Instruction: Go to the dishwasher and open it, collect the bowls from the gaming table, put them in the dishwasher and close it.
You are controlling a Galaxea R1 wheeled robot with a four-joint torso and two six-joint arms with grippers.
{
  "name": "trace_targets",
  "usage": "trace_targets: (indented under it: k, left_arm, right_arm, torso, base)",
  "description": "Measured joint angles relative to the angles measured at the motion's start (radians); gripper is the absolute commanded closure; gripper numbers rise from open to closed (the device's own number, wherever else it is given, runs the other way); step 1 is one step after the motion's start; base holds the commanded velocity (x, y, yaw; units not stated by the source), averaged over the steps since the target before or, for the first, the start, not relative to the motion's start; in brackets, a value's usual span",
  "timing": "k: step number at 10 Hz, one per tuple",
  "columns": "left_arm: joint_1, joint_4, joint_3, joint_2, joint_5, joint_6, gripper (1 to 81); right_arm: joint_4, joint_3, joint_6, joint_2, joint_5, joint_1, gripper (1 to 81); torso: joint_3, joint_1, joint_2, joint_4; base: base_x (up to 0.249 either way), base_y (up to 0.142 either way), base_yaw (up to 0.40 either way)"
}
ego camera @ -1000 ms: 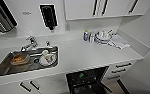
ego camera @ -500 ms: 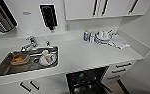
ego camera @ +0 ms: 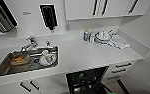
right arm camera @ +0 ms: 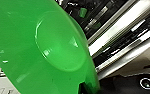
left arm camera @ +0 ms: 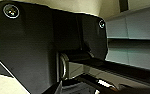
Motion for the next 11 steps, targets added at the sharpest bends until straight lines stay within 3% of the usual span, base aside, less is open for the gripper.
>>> trace_targets:
  k: [4,7,11]
  left_arm:
    - [0.061,0.000,-0.174,0.069,-0.068,0.000,1.0]
    - [0.106,0.000,-0.294,0.112,-0.140,-0.004,1.0]
    - [0.139,-0.001,-0.329,0.147,-0.177,-0.004,1.0]
  right_arm:
    - [0.002,-0.028,0.014,0.116,-0.091,0.108,81.1]
    - [0.007,-0.115,0.041,0.198,-0.147,0.140,81.1]
    - [0.010,-0.213,0.080,0.263,-0.206,0.206,81.1]
  torso:
    - [0.000,0.000,0.000,0.000]
    - [0.000,0.000,0.000,0.000]
    - [0.000,0.000,0.000,0.000]
  base:
    - [0.000,0.000,0.000]
    - [0.000,0.000,0.000]
    - [0.000,0.000,0.000]
